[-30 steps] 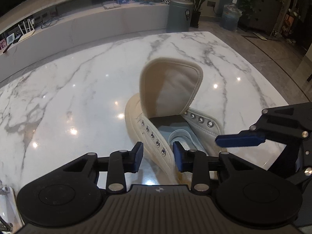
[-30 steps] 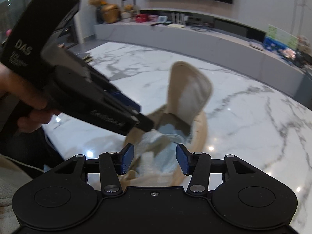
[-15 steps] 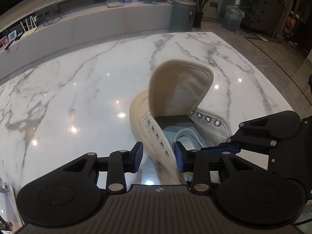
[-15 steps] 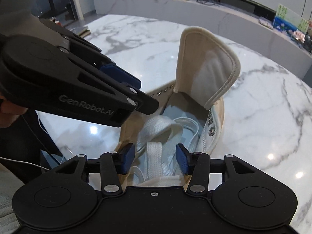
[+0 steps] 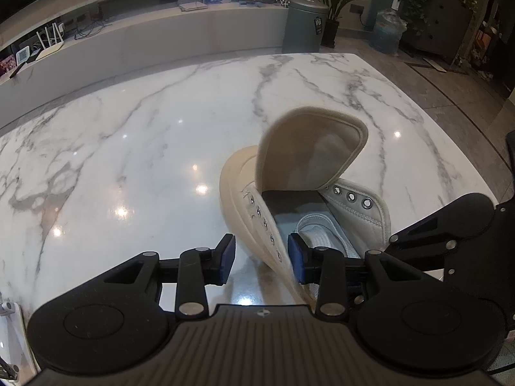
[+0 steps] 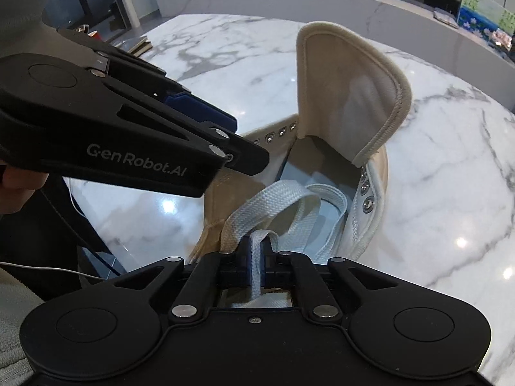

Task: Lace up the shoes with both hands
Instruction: 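Pull the lace up out of the eyelets with the right gripper while the left gripper holds the sneaker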

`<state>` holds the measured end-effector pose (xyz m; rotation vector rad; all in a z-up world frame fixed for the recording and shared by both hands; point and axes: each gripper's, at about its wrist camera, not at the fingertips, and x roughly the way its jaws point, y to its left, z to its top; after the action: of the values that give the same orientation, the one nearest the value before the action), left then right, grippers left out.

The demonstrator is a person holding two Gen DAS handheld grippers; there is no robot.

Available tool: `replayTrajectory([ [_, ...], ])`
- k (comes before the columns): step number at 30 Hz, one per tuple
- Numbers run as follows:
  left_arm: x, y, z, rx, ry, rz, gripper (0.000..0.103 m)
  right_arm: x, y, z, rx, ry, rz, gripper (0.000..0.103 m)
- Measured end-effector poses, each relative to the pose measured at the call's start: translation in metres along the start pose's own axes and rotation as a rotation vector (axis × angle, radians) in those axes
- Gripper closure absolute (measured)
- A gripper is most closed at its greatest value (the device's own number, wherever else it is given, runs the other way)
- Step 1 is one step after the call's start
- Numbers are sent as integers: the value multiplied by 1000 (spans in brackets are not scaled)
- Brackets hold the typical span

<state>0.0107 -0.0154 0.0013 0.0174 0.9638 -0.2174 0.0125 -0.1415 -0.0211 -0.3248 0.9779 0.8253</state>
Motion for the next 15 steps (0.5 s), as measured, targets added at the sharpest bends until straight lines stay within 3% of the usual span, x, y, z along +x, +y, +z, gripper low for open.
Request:
replayTrajectory([
  [15,0,-2,-1,11,-6,21,68,-52,-13,-4,30,-123,-116,101],
])
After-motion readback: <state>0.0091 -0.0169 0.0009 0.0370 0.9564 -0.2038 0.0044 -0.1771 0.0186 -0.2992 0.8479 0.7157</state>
